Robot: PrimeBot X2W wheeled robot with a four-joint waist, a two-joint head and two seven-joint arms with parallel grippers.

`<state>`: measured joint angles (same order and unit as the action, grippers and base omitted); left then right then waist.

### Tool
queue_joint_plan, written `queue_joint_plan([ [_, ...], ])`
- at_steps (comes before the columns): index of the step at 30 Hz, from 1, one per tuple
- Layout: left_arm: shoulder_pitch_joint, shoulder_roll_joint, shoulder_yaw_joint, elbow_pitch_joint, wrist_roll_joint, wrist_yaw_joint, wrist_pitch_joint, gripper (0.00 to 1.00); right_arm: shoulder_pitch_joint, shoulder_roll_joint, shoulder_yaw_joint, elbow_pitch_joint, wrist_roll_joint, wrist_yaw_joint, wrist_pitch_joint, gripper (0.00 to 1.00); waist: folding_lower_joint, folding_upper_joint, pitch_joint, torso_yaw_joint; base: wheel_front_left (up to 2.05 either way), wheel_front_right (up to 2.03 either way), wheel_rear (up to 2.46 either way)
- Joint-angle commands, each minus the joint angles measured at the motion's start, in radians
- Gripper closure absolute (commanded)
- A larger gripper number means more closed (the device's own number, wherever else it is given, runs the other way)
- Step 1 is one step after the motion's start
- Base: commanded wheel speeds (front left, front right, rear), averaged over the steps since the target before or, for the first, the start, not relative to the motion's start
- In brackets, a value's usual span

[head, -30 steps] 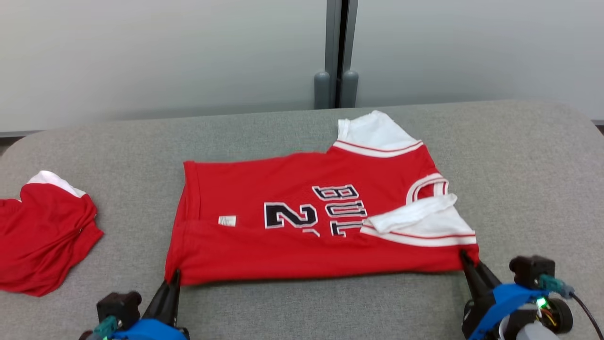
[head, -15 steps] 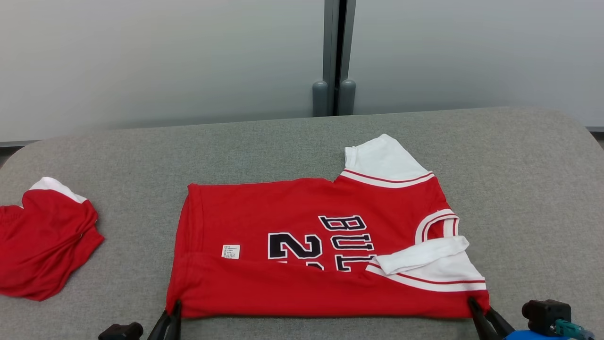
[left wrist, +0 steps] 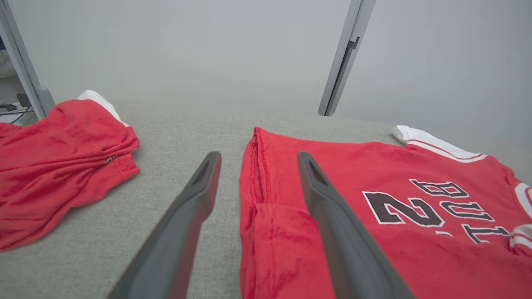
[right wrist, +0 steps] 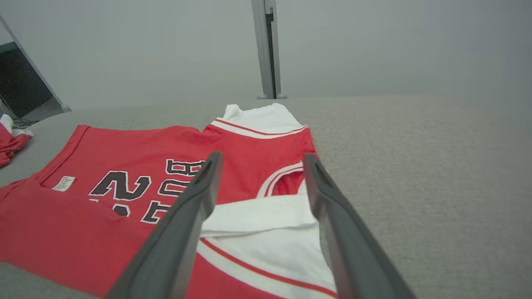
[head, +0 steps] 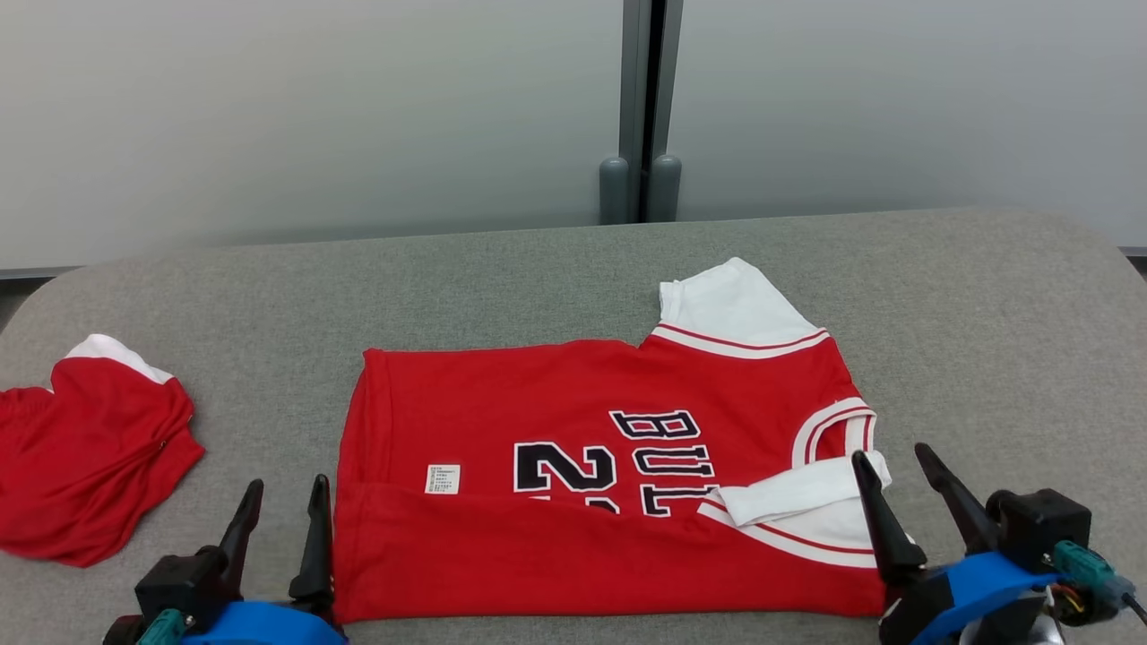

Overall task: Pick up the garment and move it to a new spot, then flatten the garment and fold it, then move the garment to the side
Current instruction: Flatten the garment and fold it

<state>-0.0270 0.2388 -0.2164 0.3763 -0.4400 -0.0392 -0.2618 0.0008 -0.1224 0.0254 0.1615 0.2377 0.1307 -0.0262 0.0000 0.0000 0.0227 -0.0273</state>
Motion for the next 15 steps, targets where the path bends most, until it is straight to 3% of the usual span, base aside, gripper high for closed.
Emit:
queue_joint_plan([
  [1,-0.015,-0.002,0.026,-0.031,0.020,0.002,-0.004,0.00,-0.031,0.010,0.010,-0.015,-0.016,0.000,-0.023,0.00,0.0000,0.0000,0.000,0.003,0.00,0.00,0.00],
  [15,-0.015,-0.018,0.134,-0.135,0.117,0.015,-0.004,0.00,-0.093,0.062,0.026,-0.011,-0.122,0.000,-0.097,0.00,0.0000,0.0000,-0.022,0.042,0.00,0.00,0.00],
])
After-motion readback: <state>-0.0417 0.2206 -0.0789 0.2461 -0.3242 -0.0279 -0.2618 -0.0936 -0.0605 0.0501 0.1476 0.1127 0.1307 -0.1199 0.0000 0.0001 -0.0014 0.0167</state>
